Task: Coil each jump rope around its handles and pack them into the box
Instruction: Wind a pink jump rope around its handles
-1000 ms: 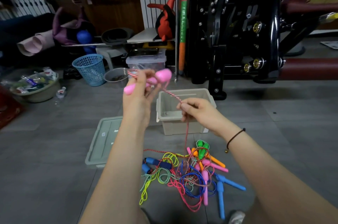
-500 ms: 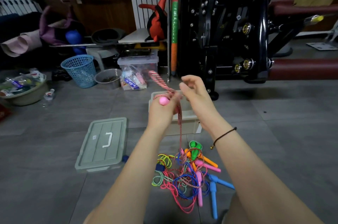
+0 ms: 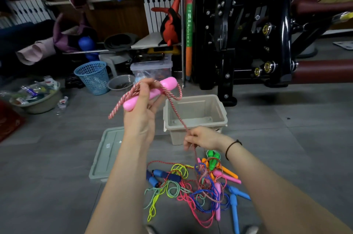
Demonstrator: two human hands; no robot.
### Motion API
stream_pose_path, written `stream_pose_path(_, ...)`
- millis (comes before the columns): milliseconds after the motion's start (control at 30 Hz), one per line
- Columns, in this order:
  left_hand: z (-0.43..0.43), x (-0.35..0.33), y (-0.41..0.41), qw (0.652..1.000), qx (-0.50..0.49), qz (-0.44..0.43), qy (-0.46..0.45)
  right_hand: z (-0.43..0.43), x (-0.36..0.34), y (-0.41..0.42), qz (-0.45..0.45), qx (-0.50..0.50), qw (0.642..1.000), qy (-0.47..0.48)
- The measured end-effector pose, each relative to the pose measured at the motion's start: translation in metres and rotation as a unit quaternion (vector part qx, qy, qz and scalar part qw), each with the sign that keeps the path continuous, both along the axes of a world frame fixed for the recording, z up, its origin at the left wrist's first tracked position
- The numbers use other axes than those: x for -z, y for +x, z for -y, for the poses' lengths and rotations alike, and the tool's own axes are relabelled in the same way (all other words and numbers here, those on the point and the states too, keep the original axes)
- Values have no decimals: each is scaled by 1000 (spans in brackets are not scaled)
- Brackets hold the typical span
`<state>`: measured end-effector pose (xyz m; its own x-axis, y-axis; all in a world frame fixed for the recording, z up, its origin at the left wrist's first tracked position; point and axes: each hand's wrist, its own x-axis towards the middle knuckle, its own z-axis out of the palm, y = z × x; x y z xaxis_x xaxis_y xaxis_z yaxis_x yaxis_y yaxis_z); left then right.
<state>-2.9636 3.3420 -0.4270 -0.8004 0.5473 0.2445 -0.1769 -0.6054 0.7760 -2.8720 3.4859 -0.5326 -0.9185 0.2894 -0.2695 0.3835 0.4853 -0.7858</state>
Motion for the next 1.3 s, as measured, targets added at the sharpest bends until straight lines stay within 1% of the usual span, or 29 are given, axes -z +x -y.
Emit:
stream_pose_path(33,3,1,-4,1000,-4,8,-7,-1,-5,-2,-26,41,999,0)
stream_pose_path(67,5,4,-7,999,-13,10,-40,-1,-11,-4,-64,94,994,-3)
stream_pose_path(100,4,9,-12,993,-24,-5,-116,-2,-18,-7,-113,148,982,-18)
stream_pose_path(133,1,17,-16,973,-30,-38,-224,-1,-28,-9,-168,196,965,-43)
stream_pose_path(167,-2,27,-19,937,-21,-84,-338,1,-40,-10,-220,232,945,-73)
stream_pose_path(200,-6,38,-19,894,6,-127,-429,4,-53,-11,-267,250,925,-104)
stream_pose_path(233,-11,48,-17,857,48,-165,-486,9,-68,-11,-306,249,909,-133)
stream_pose_path(267,-17,54,-12,830,92,-196,-513,15,-81,-10,-339,234,897,-158)
stream_pose_path(300,-22,58,-4,817,133,-216,-518,22,-92,-9,-361,213,891,-174)
stream_pose_path(333,-27,59,3,816,162,-221,-509,29,-100,-8,-370,193,891,-180)
stream_pose_path(367,-34,59,9,824,170,-221,-493,34,-103,-7,-370,178,894,-180)
stream_pose_path(433,-44,56,16,848,130,-207,-471,41,-103,-5,-351,166,903,-182)
stream_pose_path(500,-50,54,17,878,72,-173,-441,40,-99,0,-356,161,903,-182)
stream_pose_path(567,-51,50,16,913,45,-138,-382,31,-94,7,-369,159,908,-120)
stream_pose_path(600,-50,47,16,927,38,-118,-353,25,-88,9,-355,170,916,-79)
stream_pose_path(667,-50,38,13,951,20,-75,-299,13,-74,11,-282,198,938,-29)
stream_pose_path(733,-48,32,10,967,10,-60,-248,8,-58,10,-200,171,963,-54)
stream_pose_path(833,-45,25,11,976,5,-65,-206,3,-35,6,-146,103,981,-74)
stream_pose_path(933,-41,12,15,988,-2,-69,-137,0,-19,3,-110,122,980,-112)
stream_pose_path(967,-40,8,15,992,-3,-70,-106,-1,-13,0,-88,118,983,-107)
stream_pose_path(1067,-31,3,11,997,6,-78,-25,-3,-7,-4,-15,89,996,-4)
stream_pose_path(1133,-24,2,4,998,13,-64,16,-5,-6,-6,-15,99,995,21)
stream_pose_path(1167,-21,2,1,999,13,-47,24,-6,-9,-6,-23,115,993,25)
stream_pose_path(1233,-13,1,-5,1000,-3,-29,-1,-7,-18,-6,-50,155,986,46)
stream_pose_path(1300,-8,6,-11,996,-11,-34,-87,-11,-26,-7,-88,201,967,125)
